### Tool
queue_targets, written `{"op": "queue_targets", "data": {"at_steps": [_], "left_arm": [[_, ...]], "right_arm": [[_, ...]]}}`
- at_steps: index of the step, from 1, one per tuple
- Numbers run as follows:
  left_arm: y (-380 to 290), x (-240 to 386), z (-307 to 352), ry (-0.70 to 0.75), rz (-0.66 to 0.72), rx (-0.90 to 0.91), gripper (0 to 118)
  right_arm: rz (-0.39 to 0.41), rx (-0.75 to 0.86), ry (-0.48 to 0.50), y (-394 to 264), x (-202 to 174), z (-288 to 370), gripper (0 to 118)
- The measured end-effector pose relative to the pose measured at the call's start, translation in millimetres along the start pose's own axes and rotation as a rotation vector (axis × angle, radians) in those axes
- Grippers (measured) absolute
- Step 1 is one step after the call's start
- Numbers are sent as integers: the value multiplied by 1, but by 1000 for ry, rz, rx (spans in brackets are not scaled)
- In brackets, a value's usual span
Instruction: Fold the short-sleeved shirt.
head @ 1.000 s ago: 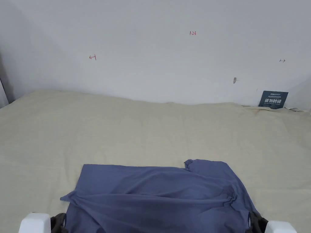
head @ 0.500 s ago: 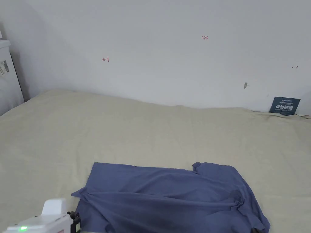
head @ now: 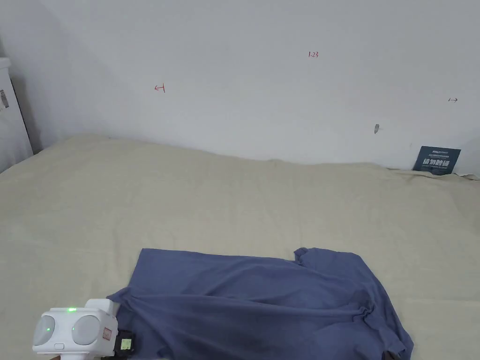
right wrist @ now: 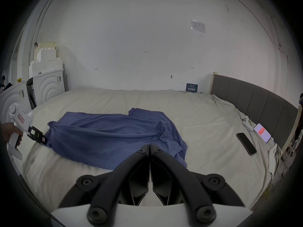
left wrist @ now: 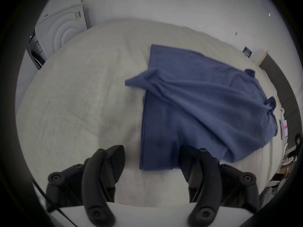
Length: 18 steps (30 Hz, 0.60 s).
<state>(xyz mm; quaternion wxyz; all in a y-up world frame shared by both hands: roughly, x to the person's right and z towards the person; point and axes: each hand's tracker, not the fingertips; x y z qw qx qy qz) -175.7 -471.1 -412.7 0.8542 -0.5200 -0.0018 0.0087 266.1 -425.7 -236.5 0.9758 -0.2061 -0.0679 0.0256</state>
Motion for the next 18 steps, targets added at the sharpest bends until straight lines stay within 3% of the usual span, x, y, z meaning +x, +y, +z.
{"op": "queue_targets", "data": {"at_steps": [3, 4, 7, 14, 16, 18], "left_arm": [[-4, 12, 5, 32, -8, 28, 62], [-5, 16, 6, 33, -21, 32, 54], [-5, 23, 10, 34, -74, 57, 4], [-20, 18, 36, 15, -49, 132, 0], [-17, 9, 38, 1, -49, 148, 0], [-20, 9, 43, -1, -51, 163, 0]], "right_arm": [[-2, -6, -4, -2, 3, -1, 0], [-8, -13, -5, -3, 4, -2, 0], [-27, -44, -4, -6, 11, -8, 0], [-31, -206, 22, -8, 45, -63, 2], [-28, -271, 26, -7, 53, -88, 15], [-42, -330, 35, -7, 62, -113, 61]]}}
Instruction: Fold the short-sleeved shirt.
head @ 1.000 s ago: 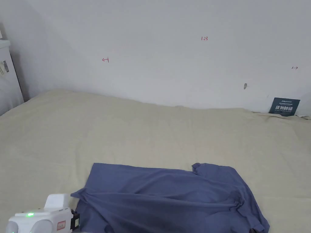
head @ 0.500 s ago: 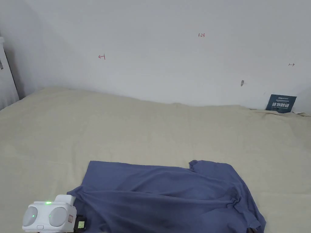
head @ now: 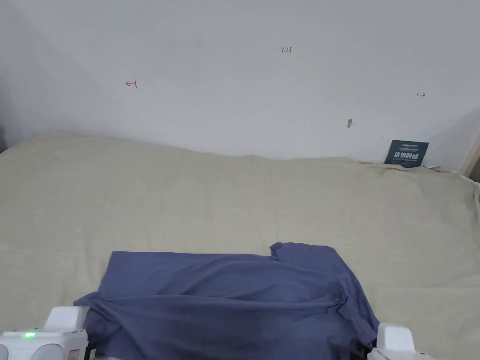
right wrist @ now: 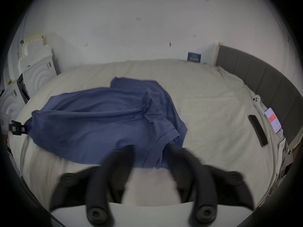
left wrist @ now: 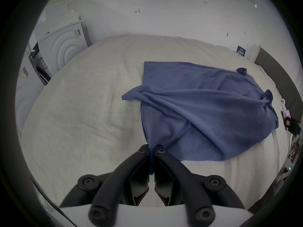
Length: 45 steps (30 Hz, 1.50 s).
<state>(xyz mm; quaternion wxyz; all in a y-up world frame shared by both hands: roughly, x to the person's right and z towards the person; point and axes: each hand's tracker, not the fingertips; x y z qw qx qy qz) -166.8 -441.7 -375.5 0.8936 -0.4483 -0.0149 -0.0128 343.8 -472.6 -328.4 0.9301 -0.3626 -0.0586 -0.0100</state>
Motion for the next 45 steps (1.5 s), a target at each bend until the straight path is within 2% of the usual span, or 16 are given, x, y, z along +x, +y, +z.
{"op": "queue_targets", "data": {"at_steps": [1, 2, 6, 7, 8, 9, 12, 13, 16, 25, 33, 39, 43, 45], "left_arm": [[0, -1, 1, -3, 3, 9, 0], [-1, -2, 1, -6, 8, 13, 0], [-3, -5, -3, -7, 15, 11, 0], [-4, -6, -3, -7, 15, 11, 0], [-4, -7, -4, -5, 14, 9, 0], [-4, -11, -12, -8, 16, 5, 0], [-3, -16, -15, -15, 25, 5, 0], [-2, -16, -13, -20, 30, 11, 0], [4, -20, -3, -28, 39, 42, 0], [2, -34, 42, -70, 72, 107, 0], [-75, -45, 62, -90, 142, 44, 0], [-139, -52, 55, -95, 244, -51, 0], [-141, -43, 53, -68, 188, -13, 0], [-141, -44, 47, -57, 150, -9, 0]], "right_arm": [[-4, -32, 5, 3, 4, -13, 72], [-12, -70, 22, 6, 7, -25, 74], [-41, -148, 12, 9, 15, -59, 73], [-55, -195, 20, 7, 17, -67, 68], [-71, -242, 37, 4, 19, -73, 56], [-80, -236, 54, 3, 20, -74, 43], [-74, -166, 88, 8, 17, -63, 19], [-57, -163, 53, 10, 12, -59, 7], [-4, -127, 42, 15, 8, -48, 7], [1, -19, 8, 17, 6, 25, 7], [-40, -91, -28, -58, 1, 83, 7], [-19, -158, -71, -129, -6, 91, 7], [60, -106, -102, -144, -15, 86, 7], [46, -106, -101, -144, -15, 85, 7]]}}
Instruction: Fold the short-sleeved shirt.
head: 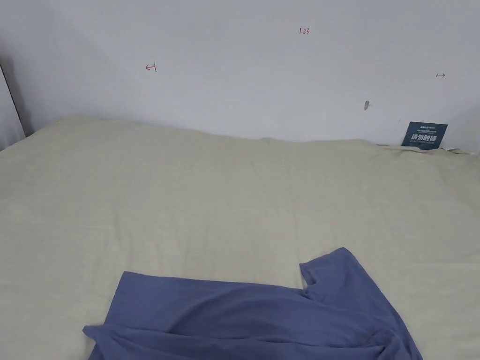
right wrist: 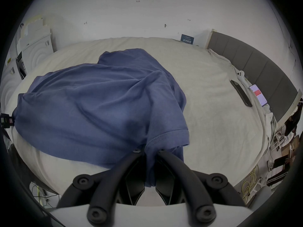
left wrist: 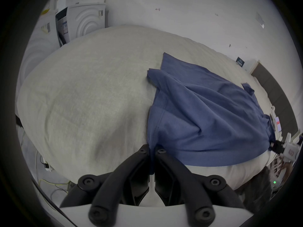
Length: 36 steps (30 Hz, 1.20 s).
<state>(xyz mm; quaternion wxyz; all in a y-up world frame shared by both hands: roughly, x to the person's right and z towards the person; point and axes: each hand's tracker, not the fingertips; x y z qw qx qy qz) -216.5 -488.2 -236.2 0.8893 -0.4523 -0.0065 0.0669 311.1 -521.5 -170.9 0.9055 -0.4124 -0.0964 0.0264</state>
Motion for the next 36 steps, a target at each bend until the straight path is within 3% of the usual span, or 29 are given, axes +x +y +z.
{"op": "queue_targets", "data": {"at_steps": [4, 8, 10, 13, 16, 17, 19, 20, 24, 30, 36], "left_arm": [[-5, -9, -2, -18, 13, 25, 0], [-10, -11, 9, -10, -68, 92, 28], [-11, -11, 21, -8, -90, 158, 37], [-8, -9, 41, -2, -97, 261, 39], [4, 3, 60, -4, -118, 363, 36], [9, 8, 65, -1, -123, 406, 32], [17, 17, 73, -9, -146, 474, 14], [20, 21, 75, -9, -161, 495, 0], [30, 35, 76, -18, -181, 519, 0], [65, 41, 49, -29, -176, 499, 0], [150, 29, -25, -77, -111, 306, 0]], "right_arm": [[0, 30, 7, -3, 2, 5, 11], [-4, 65, -21, 5, 2, 31, 61], [-29, 132, 4, 11, 3, 50, 61], [-25, 235, -11, 24, -4, 73, 61], [-56, 329, 33, 41, -13, 87, 57], [-52, 356, 47, 46, -17, 89, 43], [-29, 402, 41, 54, -26, 88, 1], [-30, 434, 41, 57, -30, 88, 1], [-66, 465, 82, 68, -44, 91, 0], [-30, 476, 94, 82, -59, 86, 0], [-41, 464, 112, 98, -63, 74, 0]]}}
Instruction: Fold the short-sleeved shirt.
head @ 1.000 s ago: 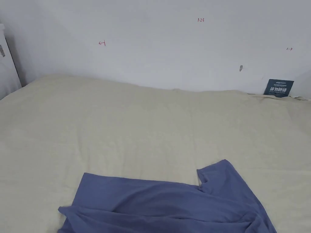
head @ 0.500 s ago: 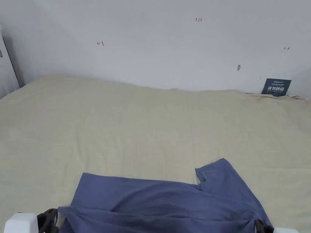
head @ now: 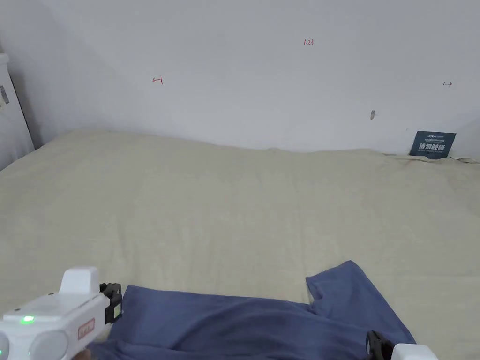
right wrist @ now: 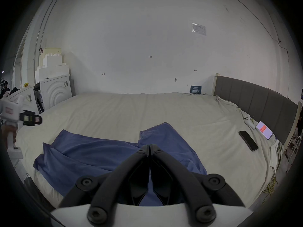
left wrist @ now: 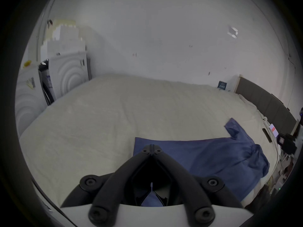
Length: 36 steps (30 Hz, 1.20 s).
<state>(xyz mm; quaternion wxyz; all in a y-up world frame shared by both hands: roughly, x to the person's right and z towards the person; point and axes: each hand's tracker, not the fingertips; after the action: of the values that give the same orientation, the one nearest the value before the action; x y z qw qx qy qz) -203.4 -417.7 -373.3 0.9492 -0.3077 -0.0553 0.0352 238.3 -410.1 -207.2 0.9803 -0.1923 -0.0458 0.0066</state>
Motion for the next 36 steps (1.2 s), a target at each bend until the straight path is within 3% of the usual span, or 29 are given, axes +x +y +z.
{"op": "queue_targets", "data": {"at_steps": [5, 7, 9, 11, 15, 21, 24, 26, 33, 34, 36], "left_arm": [[29, -8, -67, -14, 22, -227, 3], [32, -11, -85, -17, 36, -267, 20], [37, -4, -91, -22, 39, -307, 49], [36, 2, -103, 2, 29, -356, 60], [35, 16, -116, 79, -8, -434, 58], [28, 36, -112, 105, -123, -447, 43], [29, 45, -114, 101, -208, -429, 1], [25, 50, -113, 113, -262, -446, 0], [43, 34, -78, 55, -180, -318, 0], [44, 34, -68, 45, -178, -294, 0], [43, 34, -57, 38, -180, -260, 0]], "right_arm": [[-5, -23, 3, 3, 1, -19, 0], [-3, -32, 0, 3, 1, -25, 0], [-3, -39, 0, 3, 2, -30, 0], [3, -52, 0, 0, 1, -35, 0], [16, -69, -2, -3, 2, -41, 0], [21, -94, -5, -9, 5, -45, 0], [7, -114, -6, -12, 8, -49, 0], [-4, -139, -18, -13, 12, -54, 0], [-48, -284, -52, 7, 63, -118, 2], [-50, -310, -58, 13, 74, -134, 4], [-53, -370, -68, 21, 93, -163, 19]]}}
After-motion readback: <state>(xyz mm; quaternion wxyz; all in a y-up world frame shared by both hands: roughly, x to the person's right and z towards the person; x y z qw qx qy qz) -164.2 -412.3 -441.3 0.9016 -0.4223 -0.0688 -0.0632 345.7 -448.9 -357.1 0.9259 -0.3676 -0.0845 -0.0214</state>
